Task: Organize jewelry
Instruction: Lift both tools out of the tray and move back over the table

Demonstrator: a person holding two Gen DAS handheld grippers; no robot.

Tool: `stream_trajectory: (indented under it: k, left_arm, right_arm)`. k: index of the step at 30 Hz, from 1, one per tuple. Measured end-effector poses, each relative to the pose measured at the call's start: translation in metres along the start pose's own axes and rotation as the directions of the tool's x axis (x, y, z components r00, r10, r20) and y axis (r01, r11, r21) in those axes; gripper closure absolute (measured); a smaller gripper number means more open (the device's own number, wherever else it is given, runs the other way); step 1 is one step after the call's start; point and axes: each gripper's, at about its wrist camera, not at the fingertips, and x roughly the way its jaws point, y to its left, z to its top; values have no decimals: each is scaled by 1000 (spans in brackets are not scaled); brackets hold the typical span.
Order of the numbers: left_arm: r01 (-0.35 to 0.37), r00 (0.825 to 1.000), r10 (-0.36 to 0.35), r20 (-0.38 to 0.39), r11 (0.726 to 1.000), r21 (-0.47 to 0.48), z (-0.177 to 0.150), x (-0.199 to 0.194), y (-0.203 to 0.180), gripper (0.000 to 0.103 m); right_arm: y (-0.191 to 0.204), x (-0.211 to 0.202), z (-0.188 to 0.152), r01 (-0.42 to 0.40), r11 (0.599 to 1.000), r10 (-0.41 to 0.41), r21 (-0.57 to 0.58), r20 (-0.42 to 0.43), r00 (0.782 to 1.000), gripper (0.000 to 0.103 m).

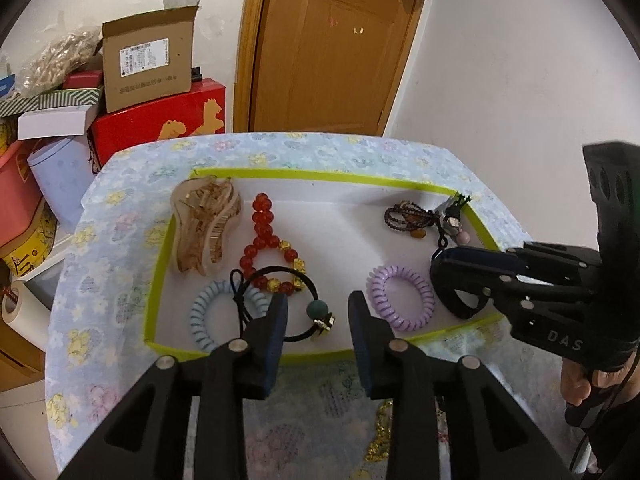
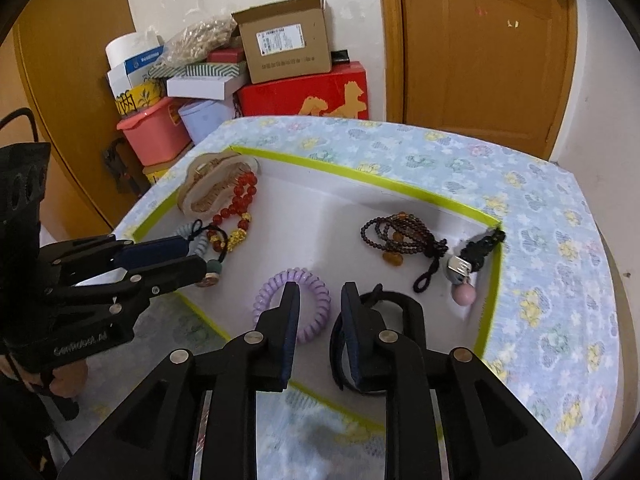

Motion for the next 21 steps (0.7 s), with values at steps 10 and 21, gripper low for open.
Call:
stream_trajectory:
  k: [10, 21]
  left_arm:
    - [-40, 998, 39, 52, 999, 13, -29, -54, -20, 70]
    - [-55, 997, 56, 47, 998, -29, -88, -106, -45, 70]
  right_arm:
    - [2, -55, -37, -4, 999, 2, 41, 42, 999, 81]
    - [26, -109, -93, -21, 997, 18, 72, 45, 999, 80]
